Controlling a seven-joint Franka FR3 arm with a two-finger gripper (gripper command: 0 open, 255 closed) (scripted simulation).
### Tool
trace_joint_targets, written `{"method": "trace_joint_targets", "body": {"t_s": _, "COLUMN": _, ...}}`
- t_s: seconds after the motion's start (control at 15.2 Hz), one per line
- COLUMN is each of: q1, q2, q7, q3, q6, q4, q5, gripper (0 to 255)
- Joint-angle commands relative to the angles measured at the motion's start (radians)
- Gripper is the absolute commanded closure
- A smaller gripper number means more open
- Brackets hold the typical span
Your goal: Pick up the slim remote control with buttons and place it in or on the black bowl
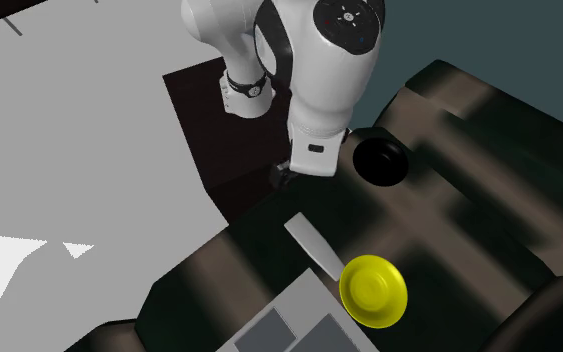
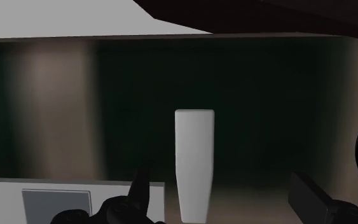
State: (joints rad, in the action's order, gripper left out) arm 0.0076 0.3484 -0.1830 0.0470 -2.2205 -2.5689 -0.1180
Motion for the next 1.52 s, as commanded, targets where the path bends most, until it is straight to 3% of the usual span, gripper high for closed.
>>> {"method": "trace_joint_targets", "body": {"t_s": 0.0, "q1": 0.003, "q2": -0.080, "q7": -0.003, "q3": 0.004, "q6": -0.073, "q4": 0.009, "q5": 0.006, "gripper": 0}}
{"method": "trace_joint_targets", "body": {"t_s": 0.73, "q1": 0.006, "q2": -0.535, "q7": -0.065, "q3": 0.010, "q6": -0.389, "q4": 0.148, "q5": 0.076, "gripper": 0}}
{"method": "trace_joint_targets", "body": {"t_s": 1.12, "q1": -0.014, "q2": -0.784, "q7": -0.104, "q3": -0.019, "q6": -0.493, "q4": 0.291, "q5": 0.122, "gripper": 0}}
{"method": "trace_joint_targets", "body": {"t_s": 1.45, "q1": -0.017, "q2": -0.850, "q7": -0.107, "q3": -0.023, "q6": -0.537, "q4": 0.312, "q5": 0.124, "gripper": 0}}
